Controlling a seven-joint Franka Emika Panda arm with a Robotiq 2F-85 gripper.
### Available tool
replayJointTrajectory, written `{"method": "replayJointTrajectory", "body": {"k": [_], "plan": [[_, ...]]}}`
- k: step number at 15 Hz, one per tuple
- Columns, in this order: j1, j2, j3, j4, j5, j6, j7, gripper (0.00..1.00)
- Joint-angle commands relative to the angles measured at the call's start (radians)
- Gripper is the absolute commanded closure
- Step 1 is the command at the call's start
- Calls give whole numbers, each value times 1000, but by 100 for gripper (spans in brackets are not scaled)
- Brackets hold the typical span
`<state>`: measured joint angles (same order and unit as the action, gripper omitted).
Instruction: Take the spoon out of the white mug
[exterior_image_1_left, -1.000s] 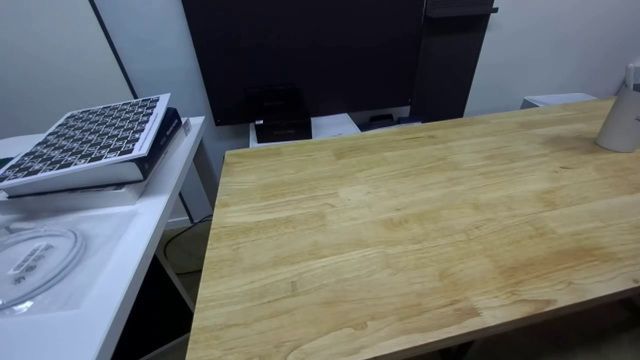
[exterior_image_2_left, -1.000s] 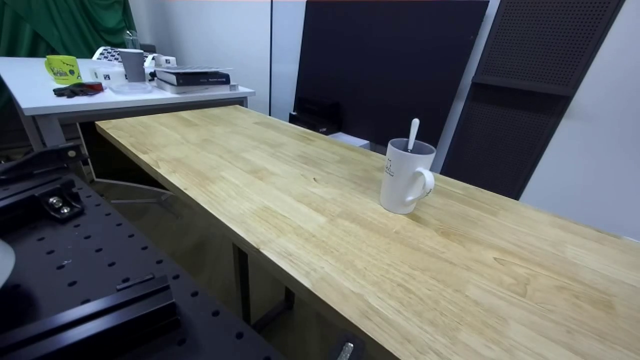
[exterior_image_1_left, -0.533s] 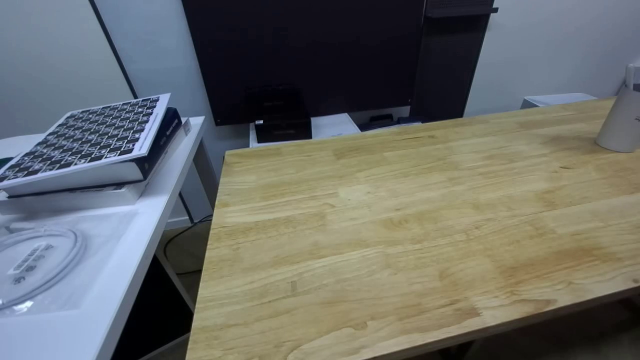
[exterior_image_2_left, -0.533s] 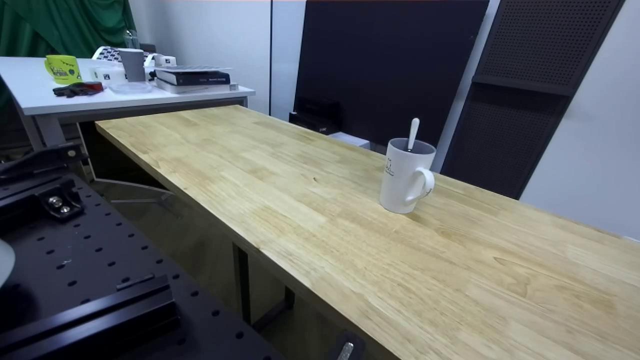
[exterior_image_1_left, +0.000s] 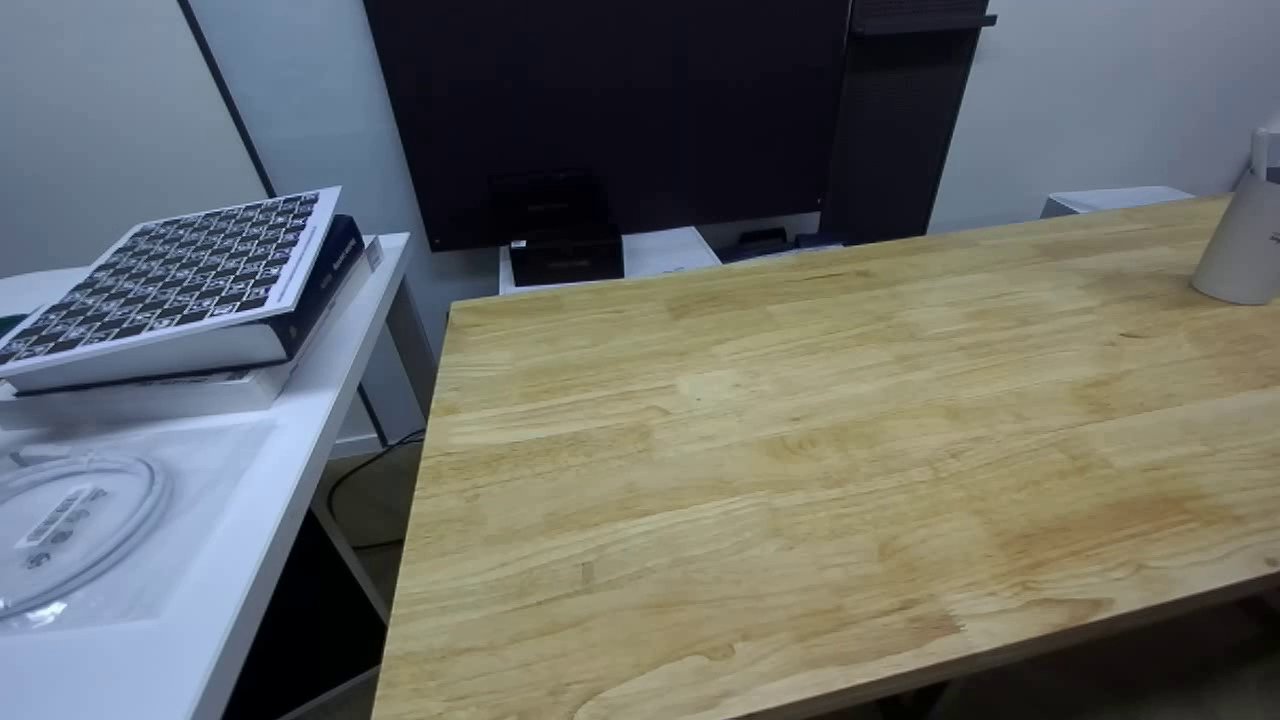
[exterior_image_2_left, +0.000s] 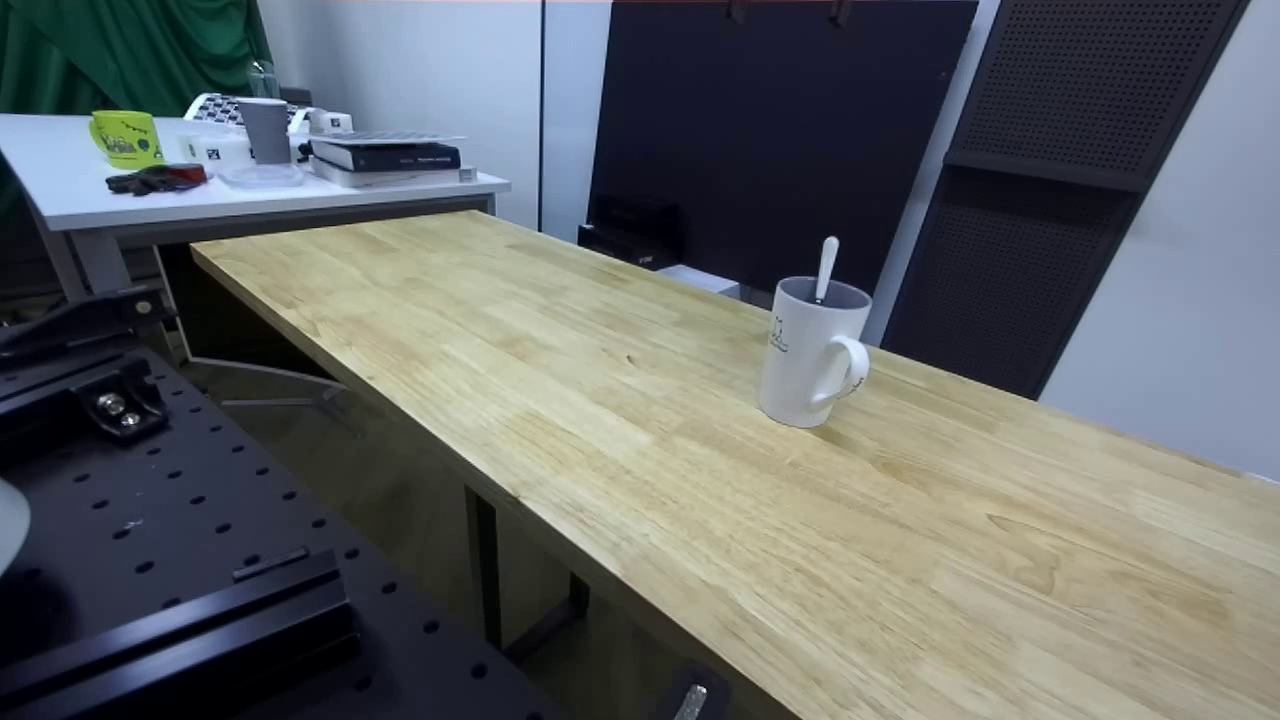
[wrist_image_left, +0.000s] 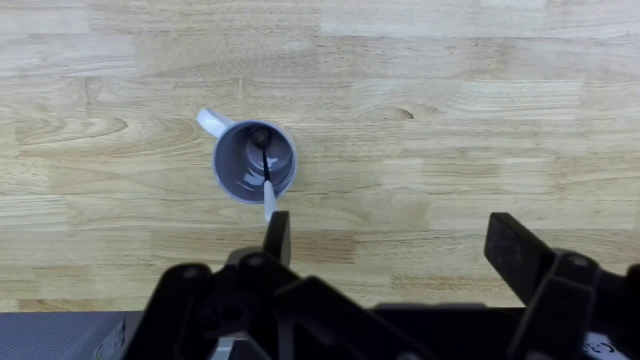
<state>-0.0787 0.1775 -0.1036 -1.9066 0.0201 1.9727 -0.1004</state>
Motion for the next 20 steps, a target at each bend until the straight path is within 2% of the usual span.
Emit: {"method": "replayJointTrajectory", "body": {"k": [1, 10, 16, 20], "plan": [[-9, 1, 9, 2, -2, -2, 0, 0], [-16, 17, 0, 12, -13, 1, 4, 0], [-83, 67, -39, 61, 58, 10, -27, 0], [-95, 103, -41, 64, 83, 131, -1, 0]]}}
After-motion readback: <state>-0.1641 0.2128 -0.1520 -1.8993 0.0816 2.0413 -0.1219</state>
